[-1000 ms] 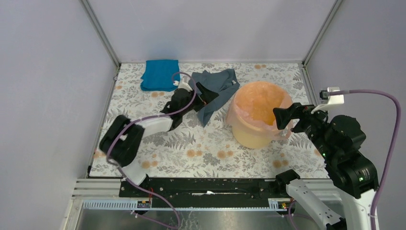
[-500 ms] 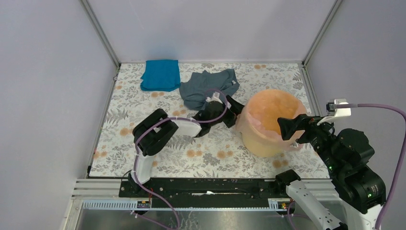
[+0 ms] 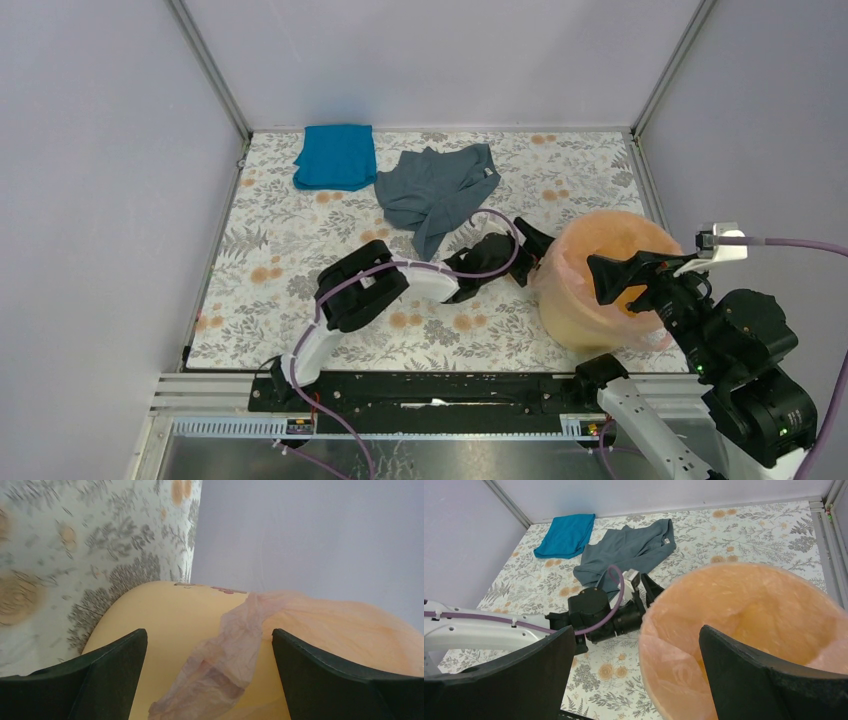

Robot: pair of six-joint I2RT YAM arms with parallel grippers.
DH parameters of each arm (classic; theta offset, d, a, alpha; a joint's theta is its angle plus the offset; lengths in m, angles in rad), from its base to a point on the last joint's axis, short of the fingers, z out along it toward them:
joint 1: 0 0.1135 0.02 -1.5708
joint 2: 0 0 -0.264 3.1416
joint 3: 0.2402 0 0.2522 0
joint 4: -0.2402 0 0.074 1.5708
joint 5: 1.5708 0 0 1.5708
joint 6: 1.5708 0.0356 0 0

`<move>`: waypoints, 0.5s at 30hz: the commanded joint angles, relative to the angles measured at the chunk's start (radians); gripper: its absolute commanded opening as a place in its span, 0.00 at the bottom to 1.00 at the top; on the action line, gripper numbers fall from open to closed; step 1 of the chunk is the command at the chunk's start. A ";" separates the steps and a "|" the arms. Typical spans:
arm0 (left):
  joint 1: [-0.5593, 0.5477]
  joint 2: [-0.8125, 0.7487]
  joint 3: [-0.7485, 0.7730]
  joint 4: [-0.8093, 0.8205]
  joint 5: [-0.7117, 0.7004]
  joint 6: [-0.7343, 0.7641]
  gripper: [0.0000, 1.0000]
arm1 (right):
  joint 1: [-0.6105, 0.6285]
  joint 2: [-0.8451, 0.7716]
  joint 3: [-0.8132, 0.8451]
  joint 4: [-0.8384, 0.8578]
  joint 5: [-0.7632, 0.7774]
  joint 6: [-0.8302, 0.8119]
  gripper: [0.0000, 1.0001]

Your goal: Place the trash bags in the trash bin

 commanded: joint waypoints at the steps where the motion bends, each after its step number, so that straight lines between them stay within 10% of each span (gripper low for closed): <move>1: -0.035 0.024 0.075 0.041 -0.012 -0.027 0.99 | 0.006 -0.004 0.025 0.000 0.014 -0.001 1.00; 6: -0.008 -0.054 0.075 -0.050 -0.033 0.104 0.99 | 0.006 -0.017 0.025 -0.004 0.013 0.004 1.00; 15: 0.197 -0.658 -0.285 -0.399 -0.332 0.484 0.99 | 0.006 -0.006 0.036 0.009 0.092 0.045 1.00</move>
